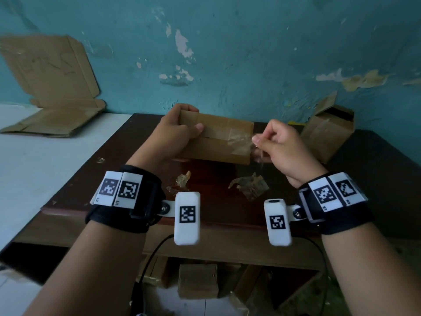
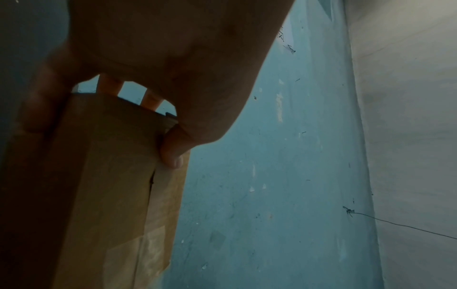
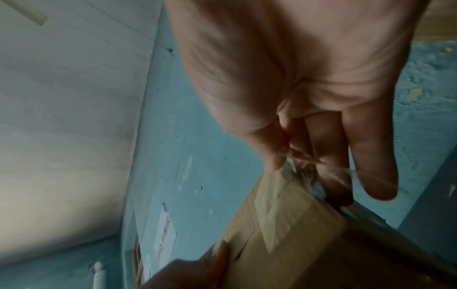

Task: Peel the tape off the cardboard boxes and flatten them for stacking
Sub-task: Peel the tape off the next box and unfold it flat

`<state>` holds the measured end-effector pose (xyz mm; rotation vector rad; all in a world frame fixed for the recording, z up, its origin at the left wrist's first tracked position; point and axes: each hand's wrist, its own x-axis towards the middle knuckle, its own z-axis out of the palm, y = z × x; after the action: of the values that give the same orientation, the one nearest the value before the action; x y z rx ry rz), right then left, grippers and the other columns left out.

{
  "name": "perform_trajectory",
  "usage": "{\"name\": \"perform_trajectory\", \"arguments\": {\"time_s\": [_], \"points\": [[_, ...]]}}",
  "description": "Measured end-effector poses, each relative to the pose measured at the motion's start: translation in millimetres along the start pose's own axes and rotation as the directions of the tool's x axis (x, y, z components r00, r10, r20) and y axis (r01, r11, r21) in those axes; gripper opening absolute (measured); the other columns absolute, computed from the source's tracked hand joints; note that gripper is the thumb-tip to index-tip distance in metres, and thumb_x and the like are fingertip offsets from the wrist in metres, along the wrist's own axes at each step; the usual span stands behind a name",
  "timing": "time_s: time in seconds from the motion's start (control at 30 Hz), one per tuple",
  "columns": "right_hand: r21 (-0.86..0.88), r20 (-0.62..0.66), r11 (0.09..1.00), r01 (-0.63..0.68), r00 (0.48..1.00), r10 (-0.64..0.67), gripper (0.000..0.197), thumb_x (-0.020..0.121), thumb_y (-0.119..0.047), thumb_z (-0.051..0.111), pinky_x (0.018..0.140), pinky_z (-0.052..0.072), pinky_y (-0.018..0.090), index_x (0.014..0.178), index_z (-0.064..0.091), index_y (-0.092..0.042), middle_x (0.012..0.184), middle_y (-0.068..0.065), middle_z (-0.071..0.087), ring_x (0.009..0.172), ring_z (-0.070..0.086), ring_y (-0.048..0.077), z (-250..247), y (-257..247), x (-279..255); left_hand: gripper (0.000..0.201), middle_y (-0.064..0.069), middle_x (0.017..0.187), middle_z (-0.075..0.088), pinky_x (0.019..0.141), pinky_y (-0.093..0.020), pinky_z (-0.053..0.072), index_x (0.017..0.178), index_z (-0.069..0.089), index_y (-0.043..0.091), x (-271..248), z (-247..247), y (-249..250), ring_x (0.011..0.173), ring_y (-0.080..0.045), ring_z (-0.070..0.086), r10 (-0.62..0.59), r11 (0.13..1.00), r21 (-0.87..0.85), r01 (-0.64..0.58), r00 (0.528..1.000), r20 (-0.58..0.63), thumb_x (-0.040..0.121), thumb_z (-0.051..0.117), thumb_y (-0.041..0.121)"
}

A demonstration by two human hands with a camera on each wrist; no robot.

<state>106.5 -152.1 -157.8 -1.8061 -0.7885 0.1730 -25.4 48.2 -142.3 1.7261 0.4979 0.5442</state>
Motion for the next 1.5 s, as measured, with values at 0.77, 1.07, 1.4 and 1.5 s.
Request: {"name": "perform_trajectory", "arguments": {"time_s": [0.77,1.07,1.4,1.5], "points": [[0.08,-0.189,0.997,0.001,0.982,0.014,0.02,0.094,0.0,0.062,0.061,0.061,0.03,0.092,0.072,-0.017,0.077,0.009,0.072,0.061,0.068,0.014,-3,-3,2,0.025,0.004,0.111,0.057,0.047,-0.023,0.05,0.114,0.058,0.031,-2,15,0,0.089,-0.015,0.058,0.067,0.993,-0.091,-0.075,0.994,-0.091,0.098,0.064,0.014],[-0.022,-0.167,1.0,-0.007,0.986,0.003,0.026,0.089,-0.006,0.048,0.065,0.045,0.039,0.077,0.061,-0.024,0.071,0.0,0.06,0.065,0.053,0.02,-3,1,-7,0.025,-0.005,0.123,0.06,0.064,-0.037,0.058,0.108,0.06,0.035,-19,28,-5,0.098,-0.026,0.063,0.039,0.987,-0.15,-0.05,0.996,-0.078,0.095,0.065,0.014],[0.278,-0.054,0.953,-0.118,0.989,0.139,0.03,0.089,0.009,0.03,0.044,0.019,0.023,0.077,0.045,-0.015,0.066,0.001,0.036,0.046,0.03,0.009,-13,-3,-5,0.023,-0.001,0.115,0.06,0.06,-0.037,0.056,0.1,0.061,0.036,-18,32,-3,0.092,-0.024,0.061,0.011,0.98,-0.197,-0.01,1.0,0.002,0.096,0.063,0.014],[0.398,-0.016,0.907,-0.136,0.988,0.155,0.024,0.09,0.0,0.032,0.041,0.016,0.02,0.076,0.044,-0.016,0.064,-0.001,0.03,0.044,0.025,0.006,-14,-6,-5,0.022,0.001,0.113,0.06,0.057,-0.038,0.056,0.1,0.06,0.037,-16,31,-4,0.092,-0.024,0.06,-0.001,0.982,-0.19,0.004,1.0,0.017,0.097,0.062,0.015]]}}
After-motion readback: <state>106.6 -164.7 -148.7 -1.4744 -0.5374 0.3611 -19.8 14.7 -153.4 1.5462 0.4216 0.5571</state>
